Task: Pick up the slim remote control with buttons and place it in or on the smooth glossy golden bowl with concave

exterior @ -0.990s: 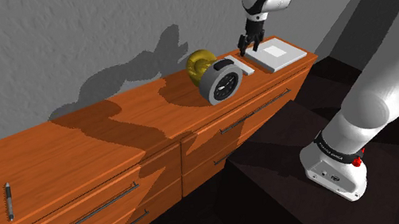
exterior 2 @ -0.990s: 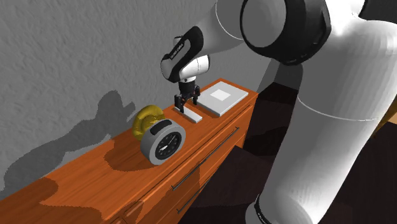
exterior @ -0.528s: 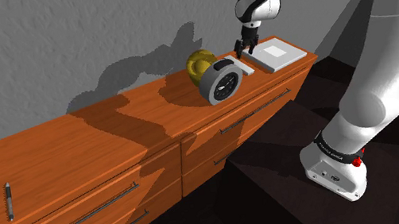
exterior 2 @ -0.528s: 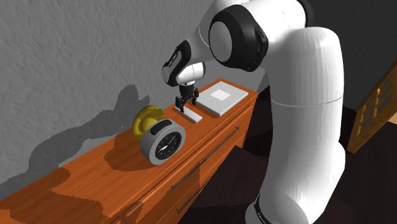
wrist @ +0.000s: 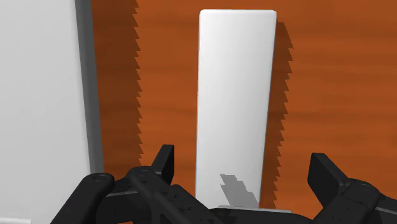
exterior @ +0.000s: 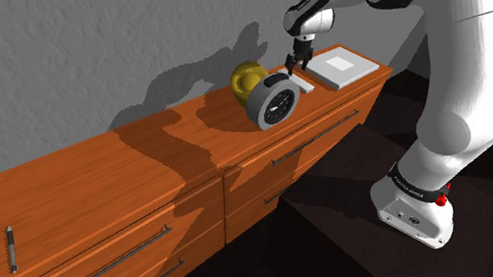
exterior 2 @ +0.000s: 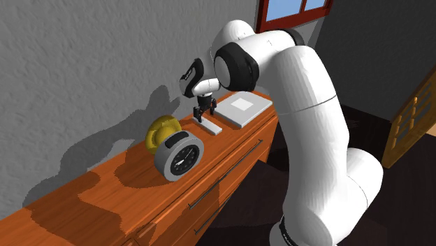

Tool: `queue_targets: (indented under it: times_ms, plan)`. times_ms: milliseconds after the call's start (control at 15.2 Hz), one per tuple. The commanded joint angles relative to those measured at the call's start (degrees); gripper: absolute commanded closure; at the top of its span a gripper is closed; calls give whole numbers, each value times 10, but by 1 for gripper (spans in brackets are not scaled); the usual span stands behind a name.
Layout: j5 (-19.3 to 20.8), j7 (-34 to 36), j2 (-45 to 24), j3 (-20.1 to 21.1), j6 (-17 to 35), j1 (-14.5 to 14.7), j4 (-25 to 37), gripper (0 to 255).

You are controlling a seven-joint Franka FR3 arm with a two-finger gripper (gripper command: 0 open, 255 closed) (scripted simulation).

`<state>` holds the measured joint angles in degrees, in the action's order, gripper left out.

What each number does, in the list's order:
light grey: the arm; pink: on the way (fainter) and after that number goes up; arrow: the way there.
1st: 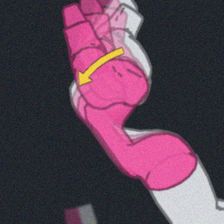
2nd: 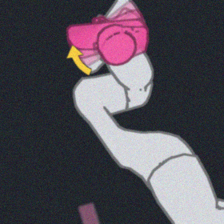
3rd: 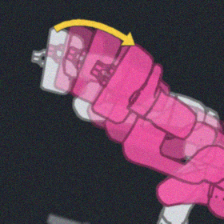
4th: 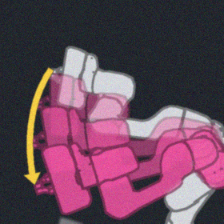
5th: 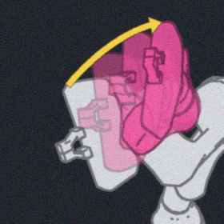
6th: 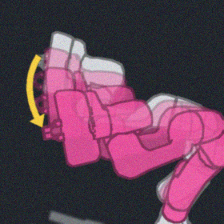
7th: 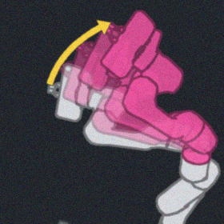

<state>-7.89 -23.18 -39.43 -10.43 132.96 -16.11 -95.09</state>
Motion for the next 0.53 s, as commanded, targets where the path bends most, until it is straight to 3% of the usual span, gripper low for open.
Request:
queue_targets:
  times_ms: [0,462]
  plan:
    - [-3,-2,-23,2,2,-5,22,0]
    - [-9,-6,-59,8,32,-9,28,0]
